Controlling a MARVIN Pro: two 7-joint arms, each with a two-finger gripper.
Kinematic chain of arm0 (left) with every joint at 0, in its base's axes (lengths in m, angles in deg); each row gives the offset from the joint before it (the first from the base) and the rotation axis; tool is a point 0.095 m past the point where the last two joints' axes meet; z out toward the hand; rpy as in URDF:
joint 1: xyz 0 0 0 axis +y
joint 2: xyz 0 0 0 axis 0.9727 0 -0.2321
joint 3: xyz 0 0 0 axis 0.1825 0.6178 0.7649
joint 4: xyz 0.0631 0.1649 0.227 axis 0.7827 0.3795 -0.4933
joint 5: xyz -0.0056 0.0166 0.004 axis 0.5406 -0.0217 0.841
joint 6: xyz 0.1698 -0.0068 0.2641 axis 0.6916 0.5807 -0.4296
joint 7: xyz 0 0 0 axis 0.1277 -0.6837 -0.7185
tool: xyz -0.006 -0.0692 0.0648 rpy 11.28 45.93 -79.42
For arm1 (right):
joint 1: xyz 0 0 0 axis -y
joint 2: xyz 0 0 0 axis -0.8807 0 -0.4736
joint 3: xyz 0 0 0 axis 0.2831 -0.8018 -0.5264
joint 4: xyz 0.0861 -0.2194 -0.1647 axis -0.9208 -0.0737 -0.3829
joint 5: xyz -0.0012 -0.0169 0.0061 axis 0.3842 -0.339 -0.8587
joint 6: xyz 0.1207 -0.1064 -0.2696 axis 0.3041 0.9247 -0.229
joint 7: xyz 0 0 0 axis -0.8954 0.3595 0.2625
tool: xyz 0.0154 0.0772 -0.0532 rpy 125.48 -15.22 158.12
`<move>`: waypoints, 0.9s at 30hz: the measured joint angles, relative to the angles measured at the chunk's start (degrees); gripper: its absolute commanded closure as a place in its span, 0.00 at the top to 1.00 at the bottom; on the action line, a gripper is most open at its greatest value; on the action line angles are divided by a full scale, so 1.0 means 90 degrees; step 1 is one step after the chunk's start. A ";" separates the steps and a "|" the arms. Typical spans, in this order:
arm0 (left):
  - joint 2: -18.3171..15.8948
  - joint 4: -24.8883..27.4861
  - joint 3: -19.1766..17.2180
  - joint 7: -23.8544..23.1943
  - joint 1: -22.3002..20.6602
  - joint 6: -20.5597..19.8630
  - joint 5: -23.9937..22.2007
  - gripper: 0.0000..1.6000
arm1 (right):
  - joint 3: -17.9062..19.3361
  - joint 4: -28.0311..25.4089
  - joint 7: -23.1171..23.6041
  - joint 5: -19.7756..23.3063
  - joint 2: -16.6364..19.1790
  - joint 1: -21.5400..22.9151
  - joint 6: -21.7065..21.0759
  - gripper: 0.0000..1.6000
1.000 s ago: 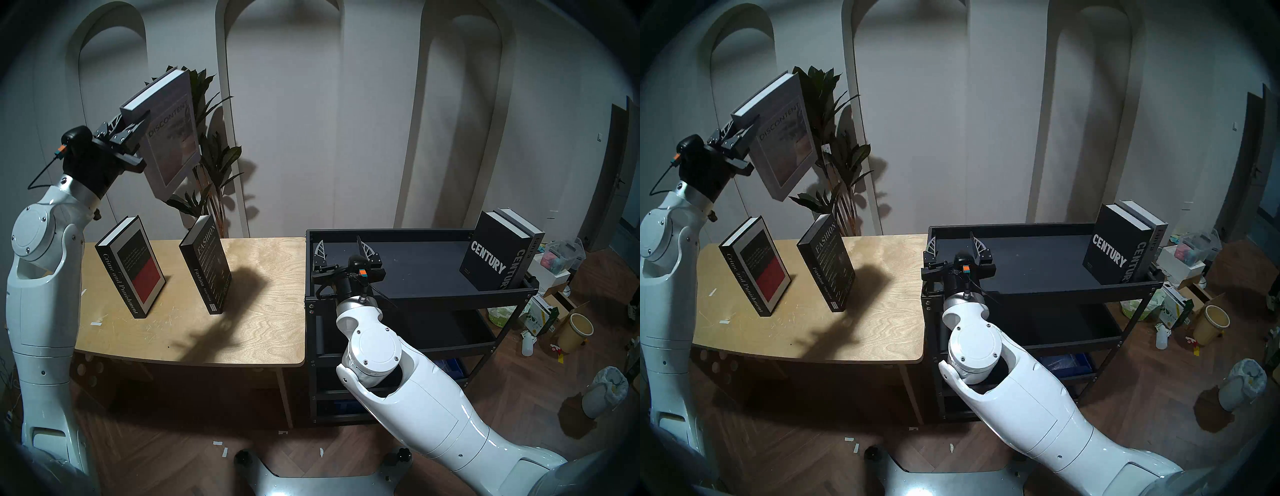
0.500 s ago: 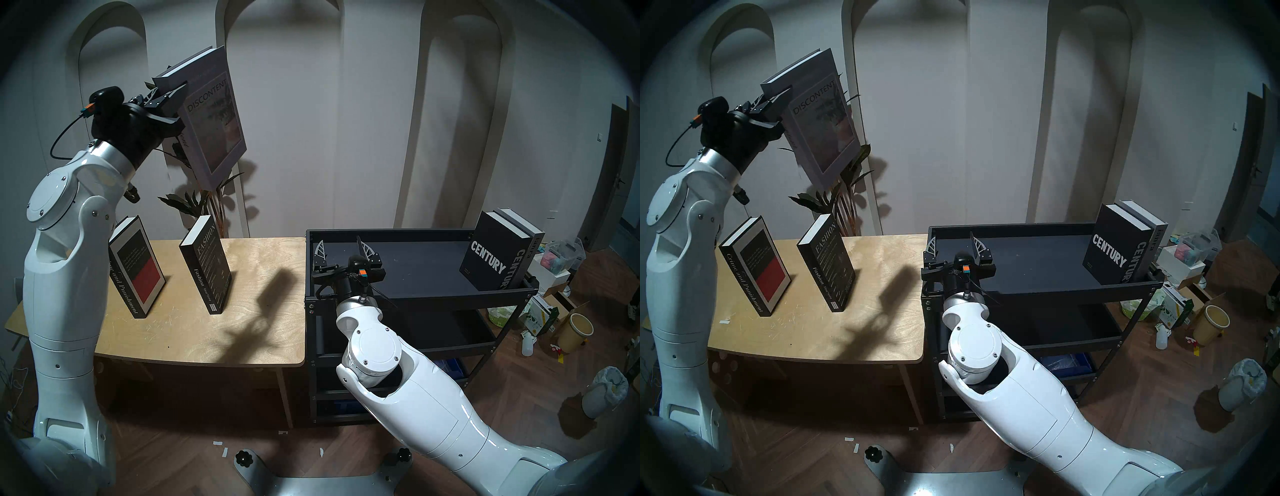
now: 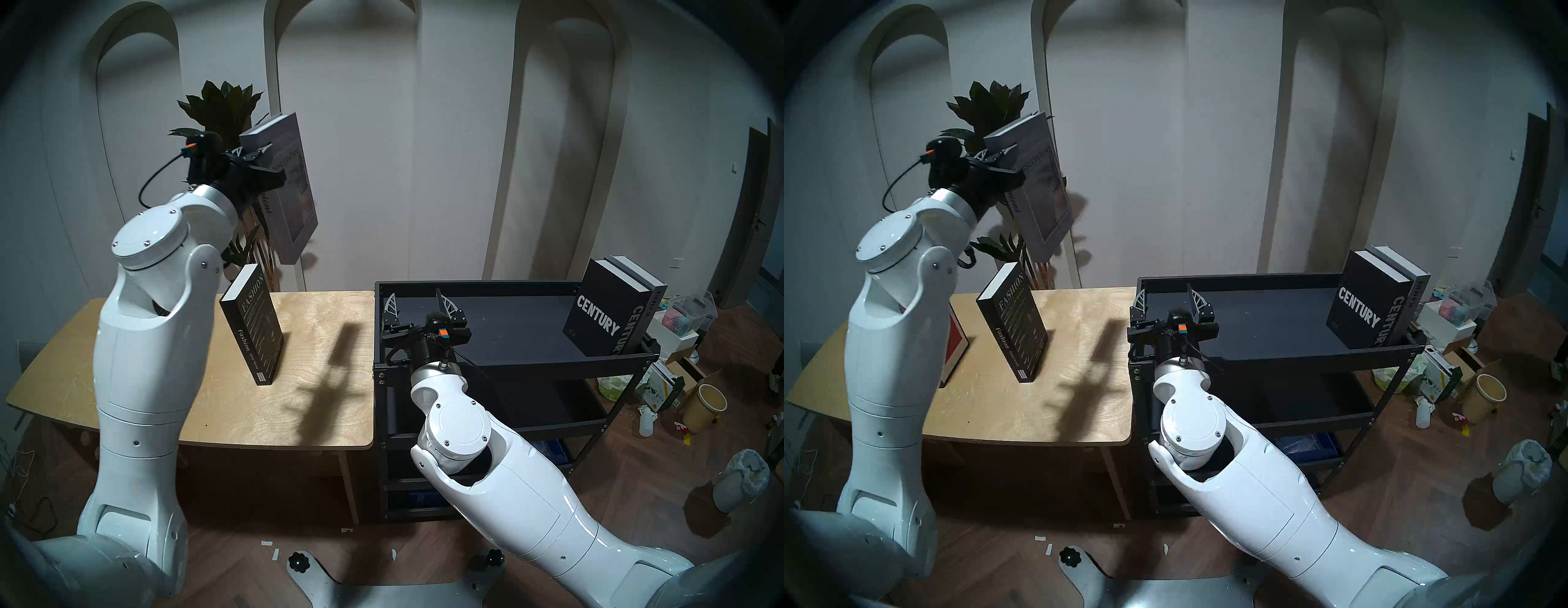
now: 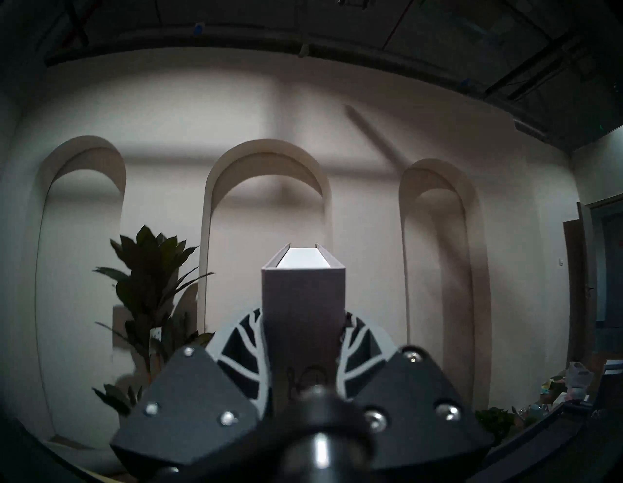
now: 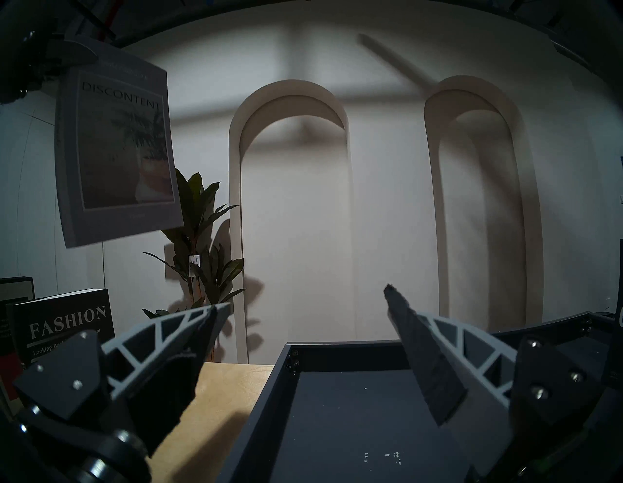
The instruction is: Move the books from the display table onto the shelf, standing them upright with spines facing out and tallest at one end
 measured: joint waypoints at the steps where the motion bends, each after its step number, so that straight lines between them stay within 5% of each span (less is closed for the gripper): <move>1: 0.0160 0.0005 0.0072 0.0251 0.0001 -0.0052 0.0064 0.00 | -0.0005 0.0026 0.0006 0.0017 -0.0050 0.0046 0.0000 1.00; 16: 0.1185 0.0169 0.0545 0.1968 -0.0063 -0.0218 0.0366 0.00 | -0.0356 0.0916 0.0182 0.0065 -0.0766 0.0749 -0.0022 1.00; 27: 0.1419 0.0332 0.1014 0.2419 0.0008 -0.0324 0.0402 0.00 | -0.0542 0.1744 0.0665 0.0114 -0.1372 0.1395 -0.0102 1.00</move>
